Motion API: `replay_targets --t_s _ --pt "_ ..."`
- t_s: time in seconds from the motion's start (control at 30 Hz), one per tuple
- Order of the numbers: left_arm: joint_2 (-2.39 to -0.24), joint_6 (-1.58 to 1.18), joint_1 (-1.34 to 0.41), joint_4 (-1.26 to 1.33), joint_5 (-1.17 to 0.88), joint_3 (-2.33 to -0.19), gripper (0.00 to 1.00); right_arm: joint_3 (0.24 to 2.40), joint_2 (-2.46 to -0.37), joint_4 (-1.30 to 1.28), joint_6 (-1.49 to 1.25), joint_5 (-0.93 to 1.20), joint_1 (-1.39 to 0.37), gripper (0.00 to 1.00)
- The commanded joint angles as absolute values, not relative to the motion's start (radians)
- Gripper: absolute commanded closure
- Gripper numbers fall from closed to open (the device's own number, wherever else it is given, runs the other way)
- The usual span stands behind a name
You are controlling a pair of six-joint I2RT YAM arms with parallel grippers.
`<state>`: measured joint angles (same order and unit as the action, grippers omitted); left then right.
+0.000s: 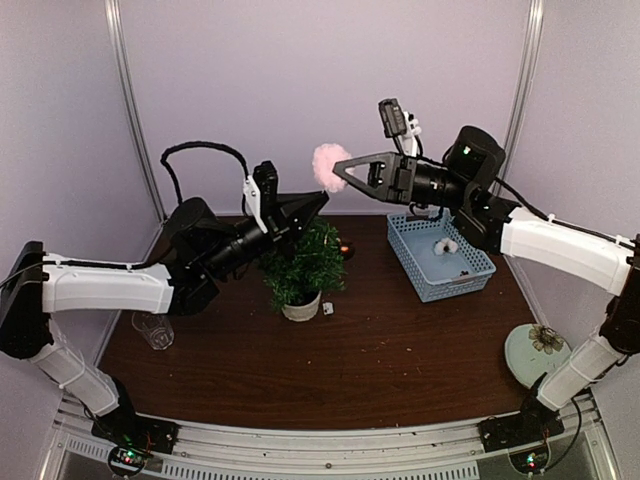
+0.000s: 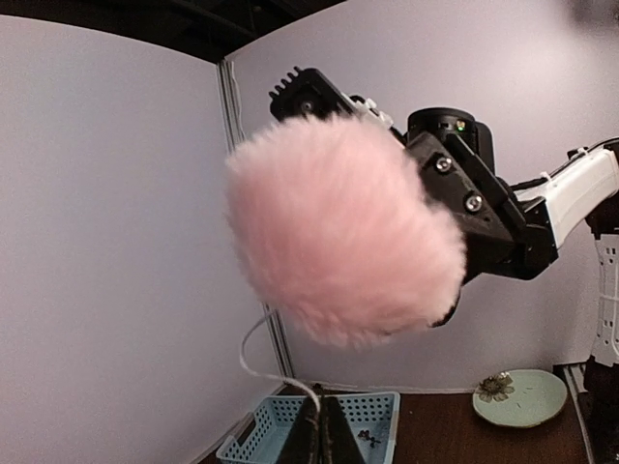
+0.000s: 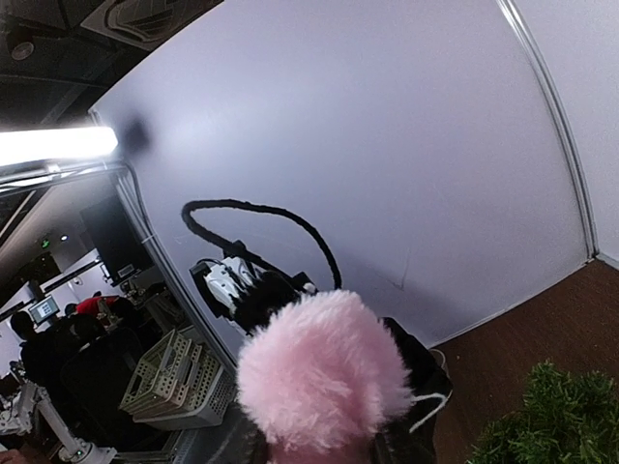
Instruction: Decorate the small christmas tree
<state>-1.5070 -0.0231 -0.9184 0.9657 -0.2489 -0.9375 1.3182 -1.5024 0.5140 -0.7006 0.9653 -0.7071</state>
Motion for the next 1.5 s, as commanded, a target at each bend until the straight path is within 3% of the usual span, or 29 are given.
replay_targets --t_s 0.0,0.17,0.2,0.27,0.53,0.8,1.1,1.33,1.47 --pt "-1.395 0.040 -0.922 0.667 -0.218 -1.006 1.00 1.200 -1.455 0.577 -0.698 0.948 -0.691 0.53" --pt "-1.349 0.147 -0.922 0.229 -0.216 -1.175 1.00 1.083 -1.459 0.665 -0.717 0.955 -0.689 0.24" --pt "-1.349 0.155 -0.922 0.169 -0.220 -1.207 1.00 1.066 -1.460 0.679 -0.720 0.953 -0.688 0.12" --pt "-1.359 0.171 -0.923 0.049 -0.246 -1.277 1.00 1.044 -1.462 0.679 -0.711 0.953 -0.689 0.01" --pt "-1.368 0.213 -0.936 -0.179 -0.272 -1.378 1.00 0.946 -1.450 0.742 -0.631 0.962 -0.700 0.00" --pt "-1.403 0.126 -0.941 -0.093 -0.377 -1.368 1.00 0.888 -1.456 0.797 -0.513 0.933 -0.713 0.00" --pt "-1.413 0.104 -0.946 -0.050 -0.391 -1.371 1.00 0.881 -1.582 1.148 -0.670 0.981 -0.749 0.08" --pt "-1.414 0.098 -0.946 -0.045 -0.406 -1.377 1.00 0.892 -1.567 1.027 -0.553 0.898 -0.755 0.08" --pt "-1.417 0.094 -0.946 -0.033 -0.403 -1.386 1.00 0.888 -1.548 0.942 -0.487 0.902 -0.769 0.16"
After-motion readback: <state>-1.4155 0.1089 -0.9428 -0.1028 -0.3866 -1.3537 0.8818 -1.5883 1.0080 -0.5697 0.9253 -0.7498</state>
